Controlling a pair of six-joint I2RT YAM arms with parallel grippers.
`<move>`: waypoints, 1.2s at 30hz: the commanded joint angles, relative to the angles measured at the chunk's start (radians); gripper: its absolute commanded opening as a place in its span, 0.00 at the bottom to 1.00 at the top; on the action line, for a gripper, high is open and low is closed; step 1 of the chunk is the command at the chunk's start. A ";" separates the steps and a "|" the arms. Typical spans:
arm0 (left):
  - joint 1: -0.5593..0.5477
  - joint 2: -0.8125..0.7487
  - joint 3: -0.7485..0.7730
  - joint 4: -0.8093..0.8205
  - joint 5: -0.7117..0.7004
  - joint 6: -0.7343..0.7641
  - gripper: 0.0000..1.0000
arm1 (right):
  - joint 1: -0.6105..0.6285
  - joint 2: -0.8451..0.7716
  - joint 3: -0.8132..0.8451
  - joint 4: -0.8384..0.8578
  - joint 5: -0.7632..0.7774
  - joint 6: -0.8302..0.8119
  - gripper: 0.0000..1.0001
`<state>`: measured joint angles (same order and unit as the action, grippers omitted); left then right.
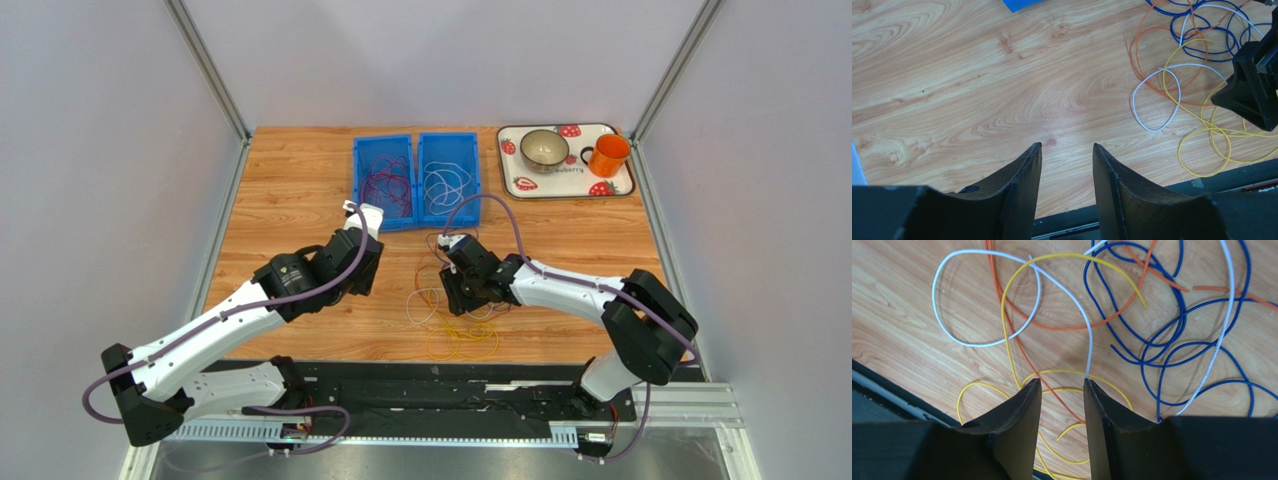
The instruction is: Untangle the cables
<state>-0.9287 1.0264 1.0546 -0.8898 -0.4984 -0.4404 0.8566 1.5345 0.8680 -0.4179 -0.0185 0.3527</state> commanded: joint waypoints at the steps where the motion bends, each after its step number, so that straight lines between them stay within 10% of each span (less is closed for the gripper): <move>1: -0.002 -0.057 0.024 -0.049 -0.003 -0.015 0.51 | 0.010 0.016 0.055 -0.007 0.072 -0.029 0.40; 18: -0.002 -0.157 -0.030 -0.100 -0.080 0.020 0.52 | 0.022 0.082 0.081 0.005 0.127 -0.031 0.31; 27: -0.002 -0.164 -0.035 -0.098 -0.080 0.019 0.52 | 0.035 0.030 0.132 -0.054 0.146 -0.031 0.01; 36: -0.002 -0.167 -0.034 -0.097 -0.080 0.017 0.52 | 0.036 -0.163 0.293 -0.200 0.153 -0.054 0.00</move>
<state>-0.9287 0.8734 1.0229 -0.9947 -0.5625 -0.4324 0.8879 1.4956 1.0557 -0.5613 0.1097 0.3168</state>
